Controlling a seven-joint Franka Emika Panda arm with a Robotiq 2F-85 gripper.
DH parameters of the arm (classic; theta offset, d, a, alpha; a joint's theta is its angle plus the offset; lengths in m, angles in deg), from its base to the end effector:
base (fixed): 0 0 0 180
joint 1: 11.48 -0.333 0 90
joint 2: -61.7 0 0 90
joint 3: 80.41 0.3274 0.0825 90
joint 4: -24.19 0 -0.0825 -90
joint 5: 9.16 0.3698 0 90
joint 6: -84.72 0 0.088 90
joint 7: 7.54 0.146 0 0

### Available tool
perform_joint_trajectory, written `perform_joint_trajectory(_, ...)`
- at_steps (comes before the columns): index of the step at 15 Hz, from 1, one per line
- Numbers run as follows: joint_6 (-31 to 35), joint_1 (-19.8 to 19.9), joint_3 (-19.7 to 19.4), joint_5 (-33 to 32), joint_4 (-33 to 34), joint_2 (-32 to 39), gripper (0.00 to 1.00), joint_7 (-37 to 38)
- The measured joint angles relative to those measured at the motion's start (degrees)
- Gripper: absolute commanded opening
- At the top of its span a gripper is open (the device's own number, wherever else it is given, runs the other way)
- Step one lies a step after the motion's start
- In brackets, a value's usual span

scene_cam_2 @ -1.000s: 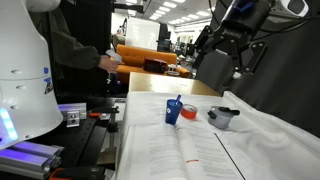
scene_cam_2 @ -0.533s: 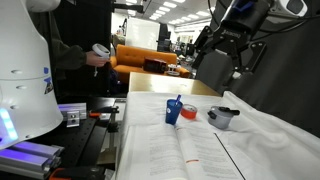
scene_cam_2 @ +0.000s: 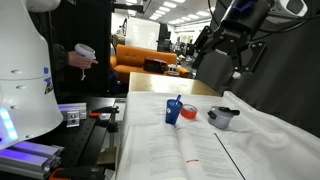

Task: Take the marker out of the cup and put it on the book

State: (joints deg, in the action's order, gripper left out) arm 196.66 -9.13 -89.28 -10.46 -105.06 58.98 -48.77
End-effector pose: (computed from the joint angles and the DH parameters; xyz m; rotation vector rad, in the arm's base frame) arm 0.4523 -0.0921 0.3464 -2.9117 -0.7997 0.3559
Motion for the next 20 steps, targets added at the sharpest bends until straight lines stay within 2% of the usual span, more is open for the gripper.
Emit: perform_joint_trajectory(20,0.10,0.00,0.02,-0.64,-0.04,0.00,1.00,-3.14)
